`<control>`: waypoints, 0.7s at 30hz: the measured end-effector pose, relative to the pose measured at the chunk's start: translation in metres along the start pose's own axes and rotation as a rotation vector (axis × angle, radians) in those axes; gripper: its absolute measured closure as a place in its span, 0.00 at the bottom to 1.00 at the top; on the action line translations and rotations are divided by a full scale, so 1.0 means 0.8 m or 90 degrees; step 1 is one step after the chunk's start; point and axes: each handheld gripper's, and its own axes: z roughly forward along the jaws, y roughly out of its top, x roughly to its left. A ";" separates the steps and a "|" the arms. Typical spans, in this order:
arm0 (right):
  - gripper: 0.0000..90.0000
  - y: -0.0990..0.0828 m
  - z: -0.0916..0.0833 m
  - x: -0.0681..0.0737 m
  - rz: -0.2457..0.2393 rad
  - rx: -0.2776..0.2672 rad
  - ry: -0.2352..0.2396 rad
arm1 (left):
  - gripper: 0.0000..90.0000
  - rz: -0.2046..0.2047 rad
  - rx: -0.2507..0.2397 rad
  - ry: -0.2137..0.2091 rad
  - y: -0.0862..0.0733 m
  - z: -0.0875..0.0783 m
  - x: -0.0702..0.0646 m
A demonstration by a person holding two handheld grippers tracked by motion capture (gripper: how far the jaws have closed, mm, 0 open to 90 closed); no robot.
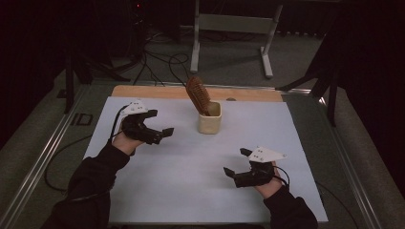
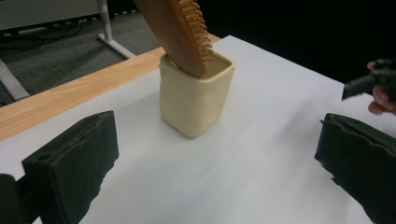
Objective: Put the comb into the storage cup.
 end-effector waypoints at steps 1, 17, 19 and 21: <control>0.09 0.000 0.000 0.000 0.002 0.001 0.003 | 0.00 0.003 0.004 0.000 -0.003 -0.003 -0.001; 0.09 -0.005 0.001 0.002 -0.010 0.000 0.004 | 0.00 0.006 0.004 -0.013 -0.069 -0.032 -0.008; 0.09 -0.006 0.001 0.002 -0.007 -0.002 0.004 | 0.00 0.012 0.004 -0.013 -0.076 -0.035 -0.010; 0.09 -0.007 0.001 0.002 -0.010 0.000 0.006 | 0.00 0.013 0.006 -0.012 -0.083 -0.038 -0.012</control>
